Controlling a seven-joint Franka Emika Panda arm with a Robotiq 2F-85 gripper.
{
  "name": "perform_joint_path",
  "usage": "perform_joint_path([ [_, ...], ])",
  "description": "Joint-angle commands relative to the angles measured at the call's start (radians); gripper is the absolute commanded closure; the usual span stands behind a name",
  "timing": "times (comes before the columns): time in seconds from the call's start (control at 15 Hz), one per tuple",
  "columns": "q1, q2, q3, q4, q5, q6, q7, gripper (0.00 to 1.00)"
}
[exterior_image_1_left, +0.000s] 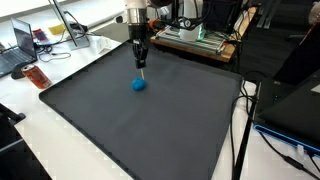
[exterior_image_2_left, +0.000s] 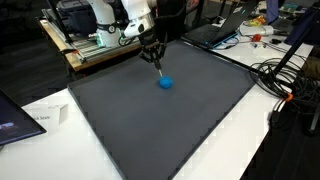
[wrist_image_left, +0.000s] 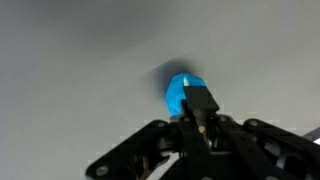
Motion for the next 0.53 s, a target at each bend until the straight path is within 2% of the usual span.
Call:
perform_joint_path([
  [0.0,0.015,0.048,-0.014,0.041,-0.053,-0.018,0.060,0.97],
  [0.47,0.049,0.113,-0.032,0.091,-0.191,-0.041,0.182,0.97],
])
